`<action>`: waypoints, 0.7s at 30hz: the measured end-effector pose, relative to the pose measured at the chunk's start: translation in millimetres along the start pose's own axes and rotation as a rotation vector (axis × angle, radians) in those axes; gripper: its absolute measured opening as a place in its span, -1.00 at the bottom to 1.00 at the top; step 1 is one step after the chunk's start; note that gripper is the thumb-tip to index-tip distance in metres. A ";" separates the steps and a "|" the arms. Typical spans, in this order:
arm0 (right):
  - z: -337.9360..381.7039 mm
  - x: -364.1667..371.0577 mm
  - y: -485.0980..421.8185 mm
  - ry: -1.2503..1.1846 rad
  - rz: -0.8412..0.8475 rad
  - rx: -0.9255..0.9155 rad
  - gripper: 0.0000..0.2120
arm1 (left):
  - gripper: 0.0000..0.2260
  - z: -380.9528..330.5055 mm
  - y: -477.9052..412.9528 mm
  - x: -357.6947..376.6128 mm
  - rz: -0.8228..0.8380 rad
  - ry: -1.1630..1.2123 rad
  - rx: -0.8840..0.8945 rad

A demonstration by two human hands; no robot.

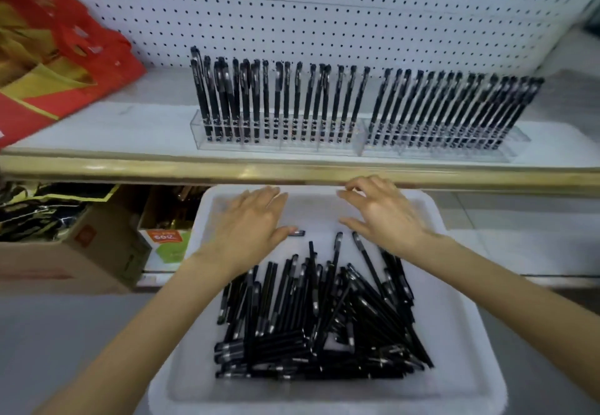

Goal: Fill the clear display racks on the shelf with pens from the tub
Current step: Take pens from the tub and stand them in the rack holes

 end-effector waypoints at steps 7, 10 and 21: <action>-8.5 56.5 99.7 -0.241 0.334 0.327 -0.43 | -0.40 -35.9 22.9 82.4 0.195 0.120 -0.046; -9.1 71.5 127.5 -0.396 0.445 0.455 -0.43 | -0.38 -42.3 35.0 107.8 0.267 0.218 -0.099; -3.1 91.2 152.8 -0.766 0.500 0.590 -0.62 | -0.56 -39.0 67.5 124.4 0.324 0.455 -0.217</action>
Point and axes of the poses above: each hand's wrist, its own y-axis away from the middle knuckle, its own x-axis out of the palm, z = x × y, the point moved 4 cm from there along -y, towards the middle knuckle, and after that the axes turned 5 degrees about x, right-handed, at the moved point
